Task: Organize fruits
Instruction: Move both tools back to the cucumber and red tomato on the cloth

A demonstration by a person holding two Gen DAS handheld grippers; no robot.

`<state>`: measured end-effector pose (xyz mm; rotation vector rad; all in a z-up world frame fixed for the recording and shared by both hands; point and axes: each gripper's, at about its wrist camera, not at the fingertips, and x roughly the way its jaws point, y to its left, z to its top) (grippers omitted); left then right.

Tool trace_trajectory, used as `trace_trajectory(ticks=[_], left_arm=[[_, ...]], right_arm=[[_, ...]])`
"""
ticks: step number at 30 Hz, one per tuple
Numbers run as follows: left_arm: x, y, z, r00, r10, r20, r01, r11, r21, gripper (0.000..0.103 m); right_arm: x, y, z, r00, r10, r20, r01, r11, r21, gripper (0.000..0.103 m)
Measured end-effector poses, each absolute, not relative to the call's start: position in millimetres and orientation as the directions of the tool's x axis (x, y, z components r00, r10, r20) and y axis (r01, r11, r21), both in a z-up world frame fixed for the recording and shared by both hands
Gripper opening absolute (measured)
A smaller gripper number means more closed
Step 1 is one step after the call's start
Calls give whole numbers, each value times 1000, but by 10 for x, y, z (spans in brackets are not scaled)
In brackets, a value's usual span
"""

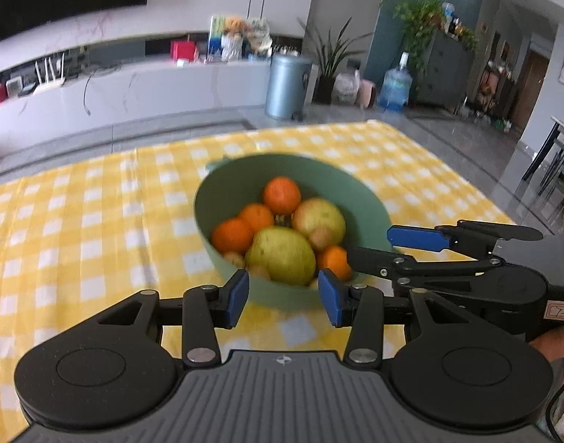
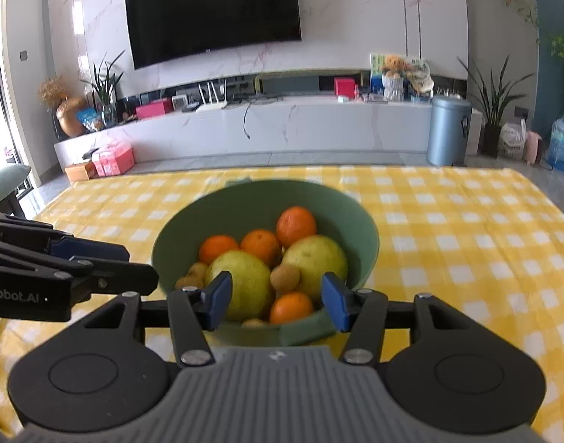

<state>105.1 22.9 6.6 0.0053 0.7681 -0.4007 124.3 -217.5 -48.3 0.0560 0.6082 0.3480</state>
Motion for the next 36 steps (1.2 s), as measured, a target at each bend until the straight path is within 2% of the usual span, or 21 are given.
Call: trace_trajectory(ticks=[7,13,15,17,23,25,36], left_arm=[[887,301,40,597,-335,-729,324,932,-162,52],[750,405,8,560,-298,-773,235,952,-197,52],[709,447,-6,545,-290,-787,202,956,-212,52],[669,470,-32,529,-278,-802,169,960,-222,52],[578,587,-135,477,-242,-845,4,962,-274,52],[541,611,-158,470,-245,-848,-41,954,-298,52],[389,567,-269,442,-182,-878,-204,933,-296,52]], right_arm=[[1044,-2170,-477,738,372,-563,-332,926,178,52],[907,-2129,-501,682,427,-593,-370,902,224,51],[868,-2100,-536,654,444,-612,-376,893,246,49],[841,-2076,-576,620,465,-632,-382,882,275,42],[765,-2025,-731,490,543,-682,-384,837,390,35],[770,-2001,-798,444,569,-692,-377,819,432,32],[907,-2067,-1010,335,649,-683,-250,760,599,32]])
